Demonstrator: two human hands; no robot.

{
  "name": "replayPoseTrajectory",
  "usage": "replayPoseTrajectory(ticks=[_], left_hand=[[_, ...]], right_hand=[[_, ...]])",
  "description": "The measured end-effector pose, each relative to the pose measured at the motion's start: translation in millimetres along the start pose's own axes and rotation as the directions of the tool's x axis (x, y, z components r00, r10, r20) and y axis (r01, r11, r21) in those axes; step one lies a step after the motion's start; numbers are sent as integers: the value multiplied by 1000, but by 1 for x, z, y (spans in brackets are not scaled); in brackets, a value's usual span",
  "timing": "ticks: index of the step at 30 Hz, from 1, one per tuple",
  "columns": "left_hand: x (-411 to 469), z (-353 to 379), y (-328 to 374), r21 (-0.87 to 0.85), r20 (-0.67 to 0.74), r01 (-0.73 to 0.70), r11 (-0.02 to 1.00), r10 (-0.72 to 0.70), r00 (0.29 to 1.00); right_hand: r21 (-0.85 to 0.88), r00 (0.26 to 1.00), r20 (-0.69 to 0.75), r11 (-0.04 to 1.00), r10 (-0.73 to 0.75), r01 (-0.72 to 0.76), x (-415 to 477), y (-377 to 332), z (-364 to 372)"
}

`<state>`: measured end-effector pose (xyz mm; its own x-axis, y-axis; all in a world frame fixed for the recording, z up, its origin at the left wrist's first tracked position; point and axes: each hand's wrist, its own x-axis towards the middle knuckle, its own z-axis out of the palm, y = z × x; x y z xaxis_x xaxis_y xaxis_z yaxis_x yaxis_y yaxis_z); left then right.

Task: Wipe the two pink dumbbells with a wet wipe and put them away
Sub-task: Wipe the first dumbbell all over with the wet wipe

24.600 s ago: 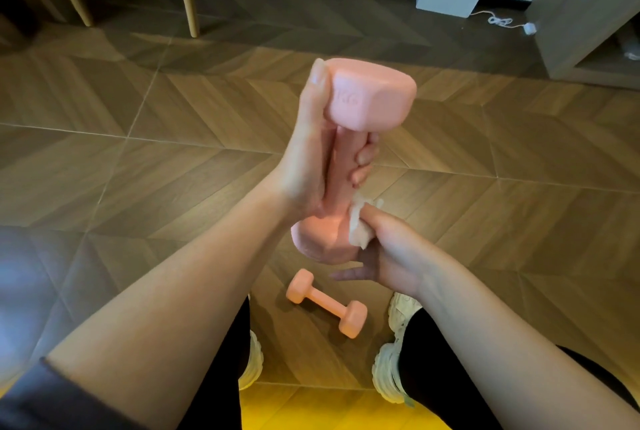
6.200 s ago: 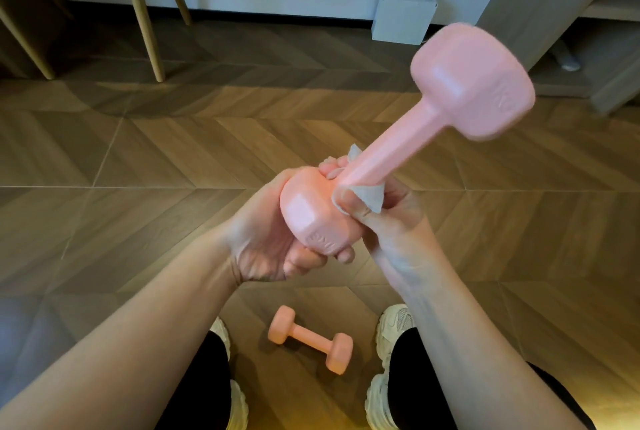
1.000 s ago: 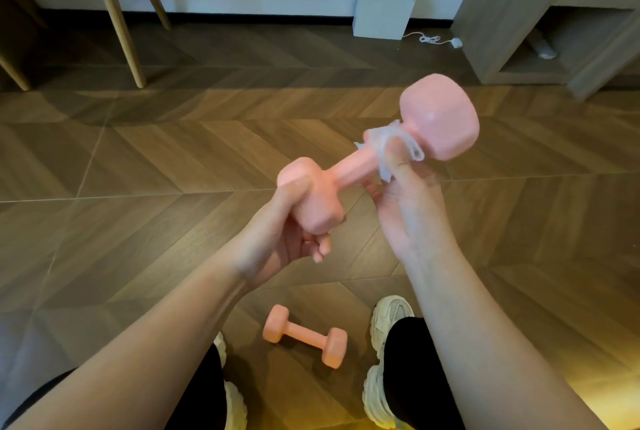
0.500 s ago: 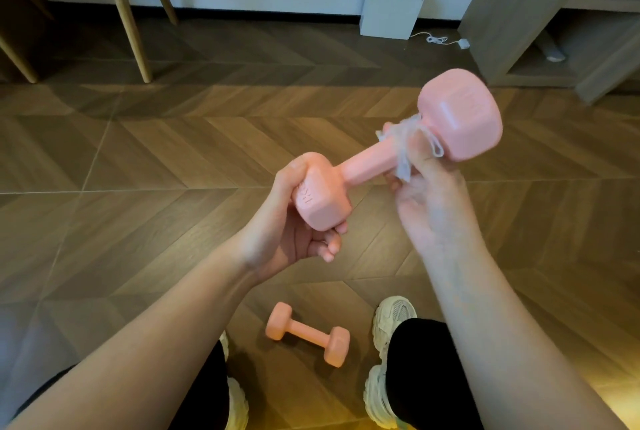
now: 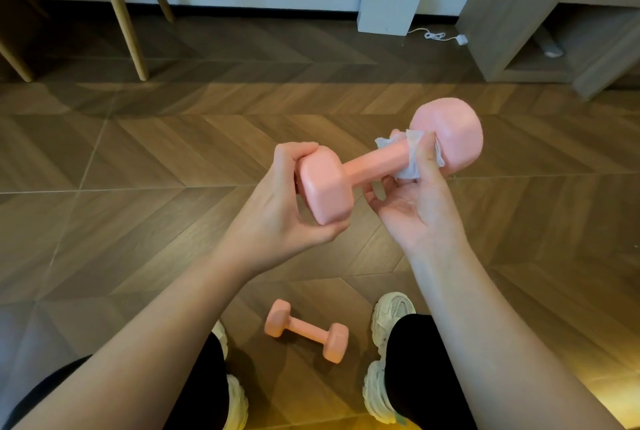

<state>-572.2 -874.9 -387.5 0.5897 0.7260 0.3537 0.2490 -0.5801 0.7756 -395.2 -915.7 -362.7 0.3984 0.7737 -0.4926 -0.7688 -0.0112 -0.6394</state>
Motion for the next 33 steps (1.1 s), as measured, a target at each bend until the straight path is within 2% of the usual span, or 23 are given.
replayPoseTrajectory(ticks=[3, 5, 7, 9, 12, 16, 19, 22, 25, 27, 30, 33], left_hand=[[-3, 2, 4, -155, 17, 153, 976, -152, 988], [-6, 6, 9, -281, 6, 250, 927, -259, 966], [-6, 9, 11, -338, -12, 289, 896, -311, 950], [-4, 5, 13, -366, 48, 353, 861, -362, 931], [6, -12, 8, -364, 208, 489, 793, -443, 872], [21, -24, -2, -364, 160, 570, 736, -554, 817], [23, -13, -8, -330, 230, 628, 705, -585, 778], [24, -9, -21, -283, 247, 686, 670, -640, 728], [22, -6, -35, -323, 236, 744, 586, -711, 662], [21, 0, -40, -349, 194, 759, 550, -750, 632], [25, 9, -56, -302, 129, 794, 527, -803, 582], [29, 16, -87, -206, 98, 838, 506, -841, 532]], right_hand=[[-156, 996, 90, 987, -27, 41, -6, 9, 5], [-208, 991, 135, 978, 6, 22, -13, 22, 10], [-235, 989, 144, 972, 45, -10, -19, 35, 15], [-277, 992, 125, 961, 29, 7, -19, 40, 15], [-356, 996, 92, 933, -11, 43, -14, 37, 8], [-608, 995, 80, 794, 63, -2, -18, 42, -8], [-768, 986, 85, 640, 145, -27, -24, 55, -12], [-824, 973, 96, 566, 210, -41, -25, 65, -14], [-837, 970, 95, 545, 225, -45, -18, 64, -12], [-870, 978, 83, 492, 191, -23, -10, 65, -14], [-934, 996, 60, 356, 64, 34, 12, 71, -28], [-932, 1000, -4, 361, 23, -12, 43, 73, -46]])
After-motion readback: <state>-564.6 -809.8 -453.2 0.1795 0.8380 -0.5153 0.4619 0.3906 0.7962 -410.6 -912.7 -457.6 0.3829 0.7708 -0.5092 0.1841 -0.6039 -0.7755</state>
